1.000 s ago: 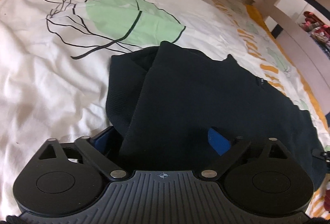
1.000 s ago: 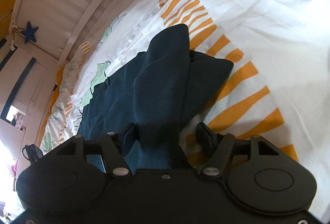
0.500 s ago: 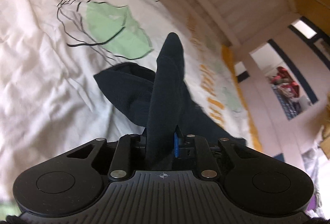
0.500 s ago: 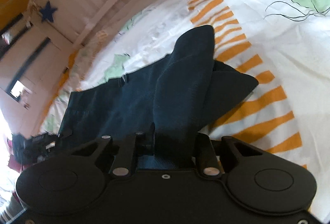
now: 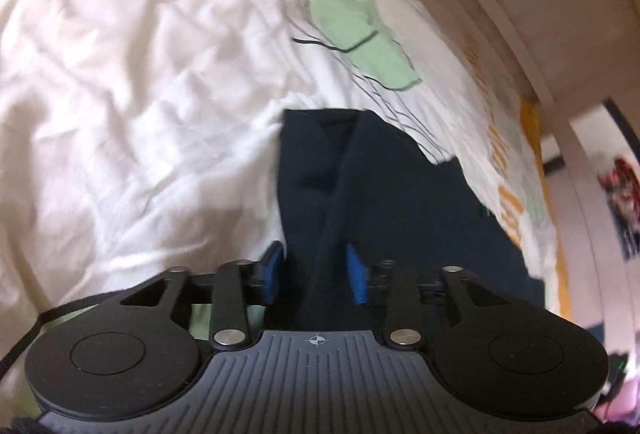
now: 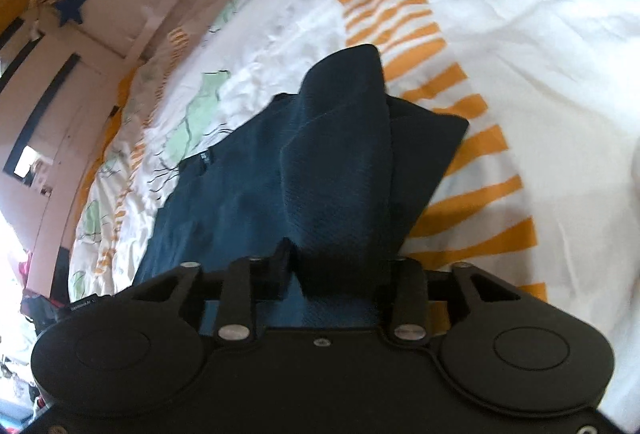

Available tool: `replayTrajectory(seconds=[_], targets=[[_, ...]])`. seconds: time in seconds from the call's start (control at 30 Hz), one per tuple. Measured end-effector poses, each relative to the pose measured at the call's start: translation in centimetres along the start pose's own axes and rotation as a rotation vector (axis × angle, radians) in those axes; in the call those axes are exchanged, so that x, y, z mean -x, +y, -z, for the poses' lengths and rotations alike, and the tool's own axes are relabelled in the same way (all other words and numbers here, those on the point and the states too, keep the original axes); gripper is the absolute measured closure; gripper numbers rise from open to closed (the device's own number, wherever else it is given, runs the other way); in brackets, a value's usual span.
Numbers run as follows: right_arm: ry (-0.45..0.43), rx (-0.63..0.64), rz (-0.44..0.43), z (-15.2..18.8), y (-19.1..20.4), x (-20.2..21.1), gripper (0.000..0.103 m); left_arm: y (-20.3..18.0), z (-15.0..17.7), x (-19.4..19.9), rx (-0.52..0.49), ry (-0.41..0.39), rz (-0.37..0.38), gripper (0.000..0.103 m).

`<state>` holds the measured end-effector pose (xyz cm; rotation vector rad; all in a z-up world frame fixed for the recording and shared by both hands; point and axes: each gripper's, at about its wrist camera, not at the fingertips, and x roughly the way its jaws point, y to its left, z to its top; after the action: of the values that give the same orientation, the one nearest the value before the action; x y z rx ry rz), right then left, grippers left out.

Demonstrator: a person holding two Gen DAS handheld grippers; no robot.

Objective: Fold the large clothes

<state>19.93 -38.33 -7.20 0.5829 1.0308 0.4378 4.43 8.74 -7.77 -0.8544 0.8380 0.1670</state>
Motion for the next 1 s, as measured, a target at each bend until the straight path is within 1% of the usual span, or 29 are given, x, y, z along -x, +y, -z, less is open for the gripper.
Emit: replayTrajectory(seconds=[0.03, 0.07, 0.17, 0.3, 0.37, 0.4, 0.47, 0.53, 0.57, 0.6, 0.67, 0.73, 0.77, 0.8, 0.83, 0.87, 0.93, 1.0], targets=[[-0.003, -0.004, 0.007, -0.1, -0.1, -0.1, 0.039, -0.2, -0.2, -0.2, -0.003, -0.003, -0.007, 0.063], [-0.010, -0.007, 0.007, -0.2, -0.3, -0.1, 0.038, -0.5, -0.6, -0.4, -0.019, -0.013, -0.017, 0.063], [-0.042, -0.021, 0.005, -0.9, -0.7, -0.1, 0.037, -1.9, -1.4, -0.5, -0.095, -0.077, -0.065, 0.063], [-0.119, -0.014, 0.004, -2.2, -0.8, 0.0, 0.037, -3.3, -0.7, 0.1, -0.197, -0.131, -0.099, 0.063], [-0.171, 0.004, 0.004, -2.8, -0.8, 0.1, 0.037, -3.9, -0.3, 0.6, -0.254, -0.153, -0.109, 0.063], [-0.202, 0.017, 0.007, -2.9, -0.7, 0.4, 0.037, -4.3, -0.1, 0.8, -0.274, -0.163, -0.110, 0.060], [-0.271, 0.038, 0.016, -2.9, -0.5, 1.1, 0.037, -5.0, 0.1, 1.3, -0.304, -0.184, -0.103, 0.057], [-0.316, 0.042, 0.018, -3.0, -0.5, 1.8, 0.036, -5.9, 0.5, 1.9, -0.323, -0.213, -0.093, 0.055], [-0.326, 0.037, 0.020, -3.0, -0.6, 2.1, 0.032, -6.3, 0.7, 2.1, -0.330, -0.225, -0.087, 0.051], [-0.331, 0.031, 0.030, -3.0, -0.8, 2.3, 0.027, -6.8, 0.8, 2.2, -0.337, -0.232, -0.080, 0.045], [-0.328, 0.020, 0.067, -2.9, -1.0, 2.4, 0.026, -8.0, 1.3, 2.3, -0.355, -0.243, -0.060, 0.040], [-0.325, 0.012, 0.099, -2.8, -1.2, 2.4, 0.026, -9.5, 1.8, 2.1, -0.376, -0.238, -0.033, 0.033], [-0.318, 0.011, 0.113, -2.8, -1.3, 2.4, 0.020, -10.2, 2.0, 1.9, -0.384, -0.230, -0.021, 0.028], [-0.307, 0.011, 0.127, -2.8, -1.2, 2.3, 0.009, -11.0, 2.3, 1.6, -0.394, -0.216, -0.010, 0.026], [-0.290, 0.010, 0.139, -2.8, -1.3, 2.1, 0.003, -11.6, 2.5, 1.2, -0.403, -0.199, 0.000, 0.026], [-0.265, 0.006, 0.148, -2.7, -1.4, 1.8, 0.000, -12.3, 2.6, 0.6, -0.409, -0.176, 0.006, 0.025], [-0.215, -0.005, 0.153, -2.5, -1.6, 1.1, 0.000, -13.6, 3.1, -0.7, -0.418, -0.128, 0.006, 0.023], [-0.182, -0.002, 0.158, -2.2, -1.7, 0.5, 0.000, -14.7, 3.7, -1.8, -0.424, -0.119, 0.001, 0.020]])
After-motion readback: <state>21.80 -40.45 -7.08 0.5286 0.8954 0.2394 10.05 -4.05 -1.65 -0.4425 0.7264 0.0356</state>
